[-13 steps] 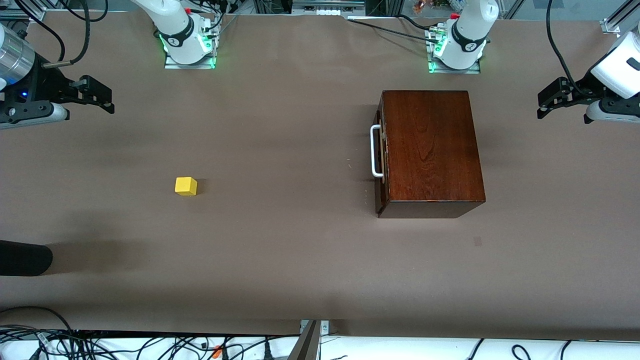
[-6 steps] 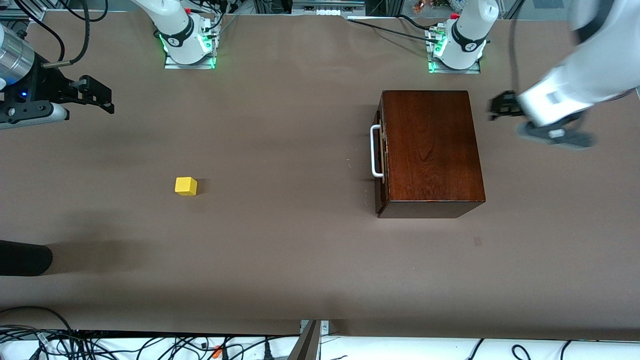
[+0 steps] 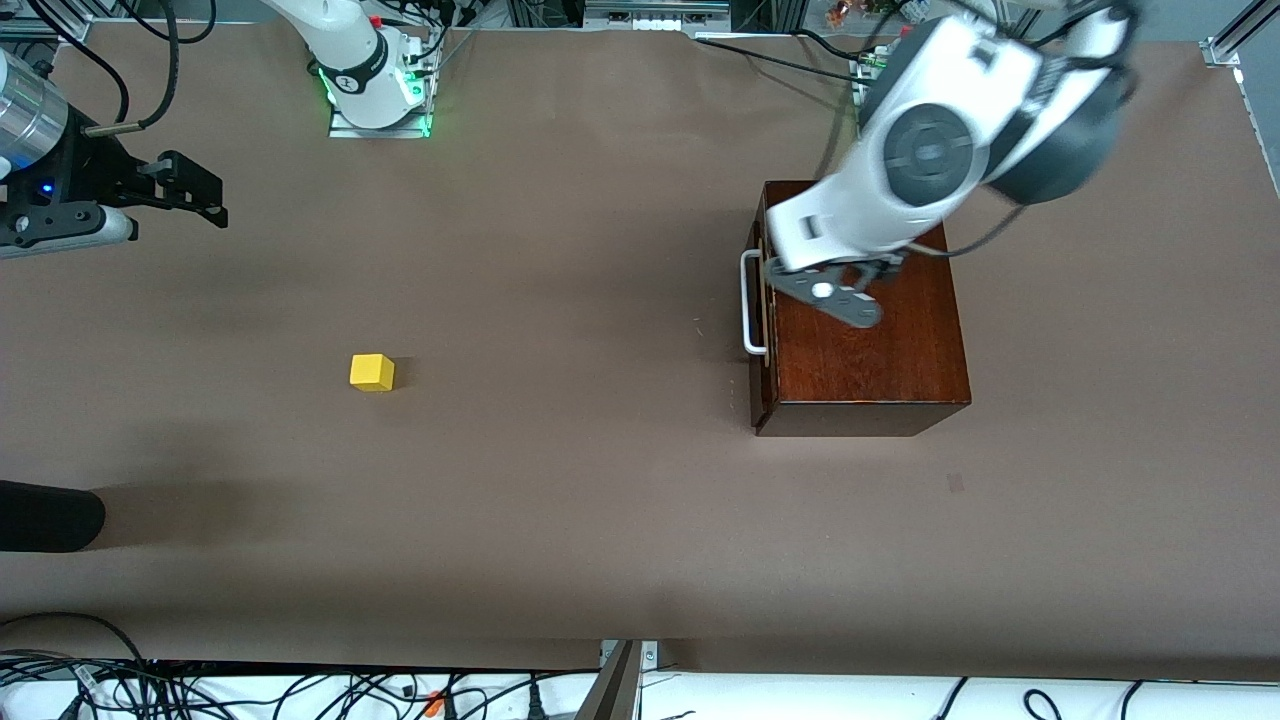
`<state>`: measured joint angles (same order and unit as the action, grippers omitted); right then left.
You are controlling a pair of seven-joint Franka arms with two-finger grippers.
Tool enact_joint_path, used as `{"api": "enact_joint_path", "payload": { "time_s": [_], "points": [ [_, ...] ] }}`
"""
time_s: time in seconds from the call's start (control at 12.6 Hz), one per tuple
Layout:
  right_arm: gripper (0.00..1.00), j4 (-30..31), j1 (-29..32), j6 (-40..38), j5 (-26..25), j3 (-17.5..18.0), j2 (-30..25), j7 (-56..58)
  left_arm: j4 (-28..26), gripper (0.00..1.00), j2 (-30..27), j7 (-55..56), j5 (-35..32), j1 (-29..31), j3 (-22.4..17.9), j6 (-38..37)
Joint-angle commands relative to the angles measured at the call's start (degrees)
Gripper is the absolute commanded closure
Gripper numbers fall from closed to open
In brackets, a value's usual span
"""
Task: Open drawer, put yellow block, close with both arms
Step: 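Reach the left gripper to the white drawer handle of the wooden box, then pull the drawer open with the left gripper while the right gripper reaches the cube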
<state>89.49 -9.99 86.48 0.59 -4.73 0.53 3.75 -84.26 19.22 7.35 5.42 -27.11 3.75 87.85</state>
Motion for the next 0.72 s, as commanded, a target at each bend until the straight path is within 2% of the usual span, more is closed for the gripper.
{"api": "enact_joint_path", "payload": {
  "time_s": [0.0, 0.24, 0.48, 0.64],
  "points": [
    [0.00, -1.4, 0.5, -0.2, -0.1, 0.2, 0.6, -0.1, 4.6, 0.00, 6.6, 14.2, 0.5, -6.5, -1.1, 2.7],
    [0.00, -1.4, 0.6, 0.8, -0.2, 0.2, 0.6, 0.0, 4.6, 0.00, 11.2, 27.9, -4.2, -12.2, -1.2, 9.7],
    [0.00, -2.0, 0.6, 0.9, -0.6, 0.1, 1.9, 0.0, 4.6, 0.00, 15.4, 34.6, -15.3, -15.7, -1.0, 10.2],
    [0.00, -2.0, 1.0, 1.7, 0.1, -0.3, 2.6, 0.0, 4.4, 0.00, 17.8, 36.2, -18.2, -16.7, -1.1, 10.2]
  ]
}}
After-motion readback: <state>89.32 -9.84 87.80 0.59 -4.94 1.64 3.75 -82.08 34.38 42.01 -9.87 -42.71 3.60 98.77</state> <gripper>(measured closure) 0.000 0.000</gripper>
